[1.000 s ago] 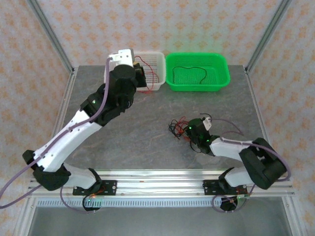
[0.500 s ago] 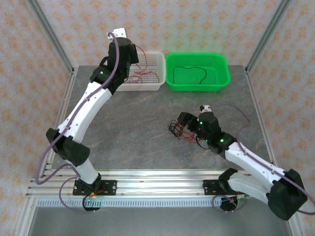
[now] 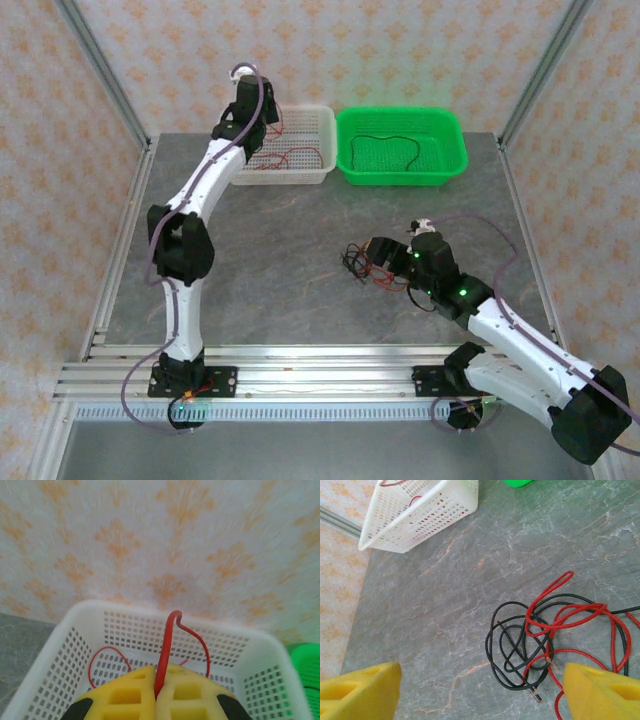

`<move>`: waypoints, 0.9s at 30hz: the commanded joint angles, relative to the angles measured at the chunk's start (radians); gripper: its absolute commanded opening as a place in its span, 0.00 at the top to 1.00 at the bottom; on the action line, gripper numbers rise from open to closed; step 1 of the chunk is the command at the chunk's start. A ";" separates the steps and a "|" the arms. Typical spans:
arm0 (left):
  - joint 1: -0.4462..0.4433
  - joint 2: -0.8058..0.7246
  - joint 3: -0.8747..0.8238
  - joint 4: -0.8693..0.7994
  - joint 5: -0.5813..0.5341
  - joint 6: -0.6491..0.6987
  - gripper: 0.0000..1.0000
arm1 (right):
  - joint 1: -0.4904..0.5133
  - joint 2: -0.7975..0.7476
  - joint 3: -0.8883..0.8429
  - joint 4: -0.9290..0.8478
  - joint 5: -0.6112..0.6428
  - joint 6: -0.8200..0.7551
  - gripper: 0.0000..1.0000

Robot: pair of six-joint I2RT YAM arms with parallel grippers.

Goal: Untangle the cables

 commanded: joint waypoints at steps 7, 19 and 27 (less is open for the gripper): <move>0.018 0.135 0.028 0.038 0.056 -0.056 1.00 | 0.005 0.029 0.053 -0.030 0.062 -0.028 0.17; 0.019 0.179 -0.088 0.157 -0.035 -0.028 0.96 | 0.005 0.028 0.036 -0.029 0.060 -0.015 0.17; 0.016 0.180 -0.091 0.136 -0.068 -0.012 0.39 | 0.005 0.047 0.049 -0.035 0.068 -0.010 0.17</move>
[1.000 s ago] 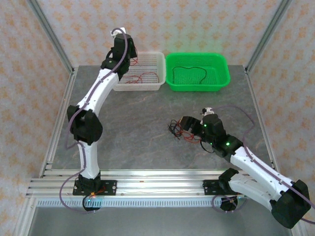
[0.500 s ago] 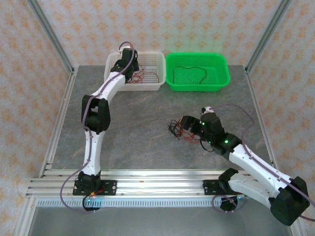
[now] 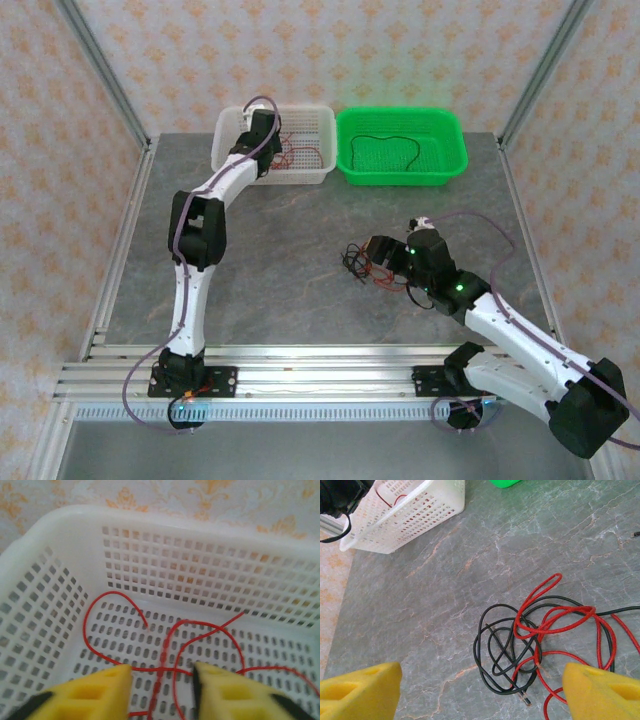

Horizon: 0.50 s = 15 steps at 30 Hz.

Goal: Untangle the cables

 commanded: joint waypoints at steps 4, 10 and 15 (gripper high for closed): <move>-0.013 -0.062 -0.004 -0.010 -0.046 0.025 0.11 | 0.005 0.033 0.042 -0.025 0.043 -0.010 0.17; -0.059 -0.178 -0.019 -0.062 -0.093 0.050 0.01 | 0.003 0.089 0.068 -0.060 0.059 -0.024 0.17; -0.152 -0.362 -0.136 -0.072 -0.150 0.047 0.01 | -0.001 0.162 0.077 -0.069 0.053 -0.053 0.20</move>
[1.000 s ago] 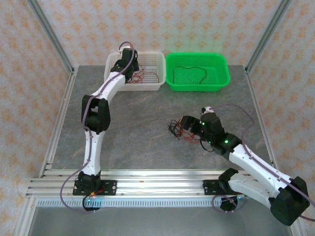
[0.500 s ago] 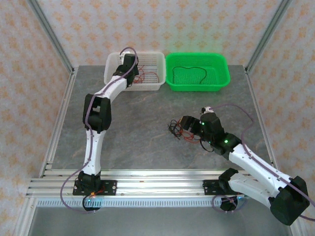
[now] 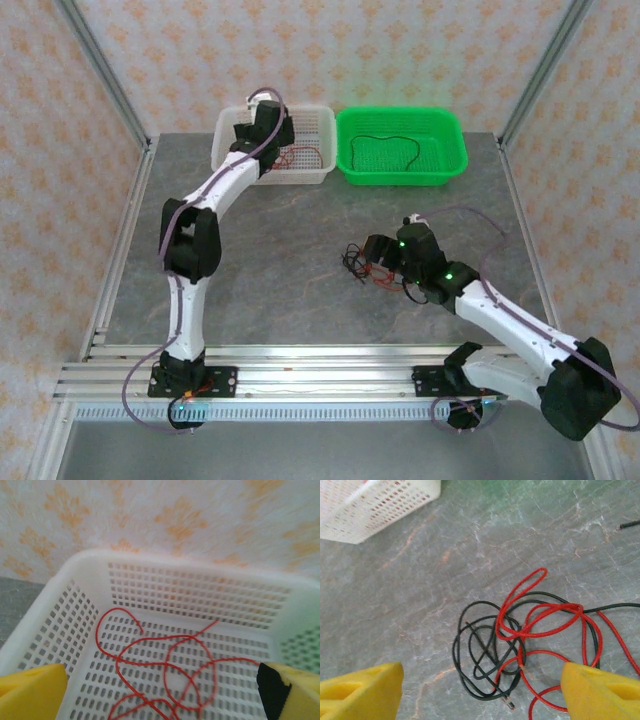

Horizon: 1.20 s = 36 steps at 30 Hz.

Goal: Untangle the cables

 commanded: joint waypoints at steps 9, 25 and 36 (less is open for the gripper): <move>-0.164 -0.506 -0.331 -0.152 -0.061 -0.174 0.05 | 0.000 0.178 0.070 -0.019 -0.038 -0.107 0.37; -0.351 -0.882 -0.731 -0.200 -0.087 -0.331 0.10 | 0.080 0.307 0.169 0.013 -0.082 -0.096 0.45; -0.439 -0.894 -0.806 -0.175 -0.098 -0.351 0.11 | 0.108 0.419 0.187 0.067 -0.005 -0.045 0.45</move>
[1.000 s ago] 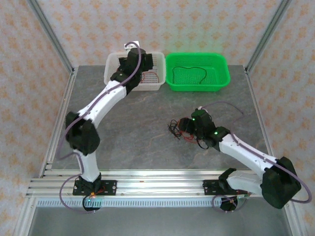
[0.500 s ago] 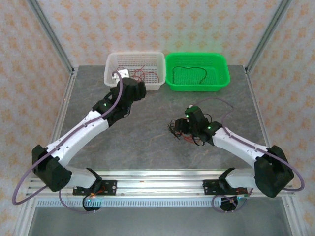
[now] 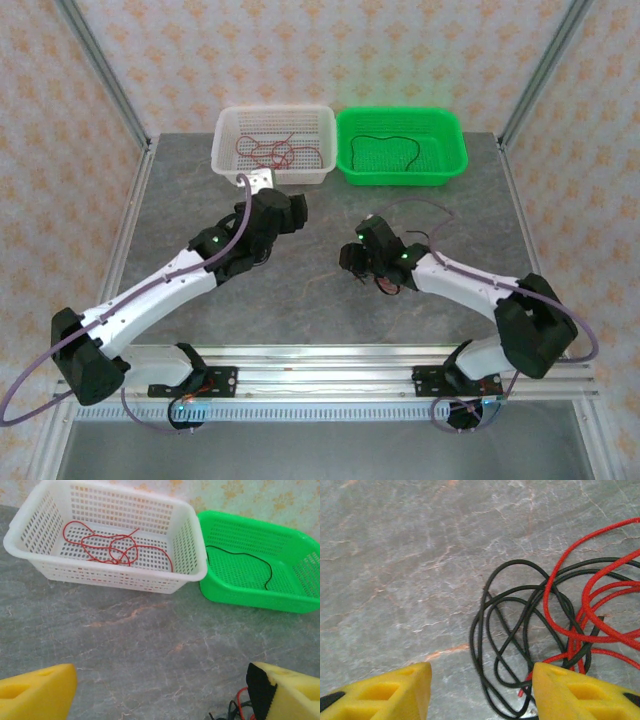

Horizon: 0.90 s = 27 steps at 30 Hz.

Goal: Untangle the cables

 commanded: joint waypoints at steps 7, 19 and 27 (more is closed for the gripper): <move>-0.054 -0.029 -0.048 0.023 -0.022 -0.054 0.12 | 0.001 0.132 0.099 0.051 0.128 0.021 0.51; -0.141 -0.062 -0.105 0.043 -0.031 -0.103 0.13 | 0.001 0.215 0.138 0.061 0.154 0.021 0.54; -0.162 -0.090 -0.120 0.041 -0.052 -0.116 0.13 | 0.001 0.269 0.176 0.064 0.152 0.026 0.58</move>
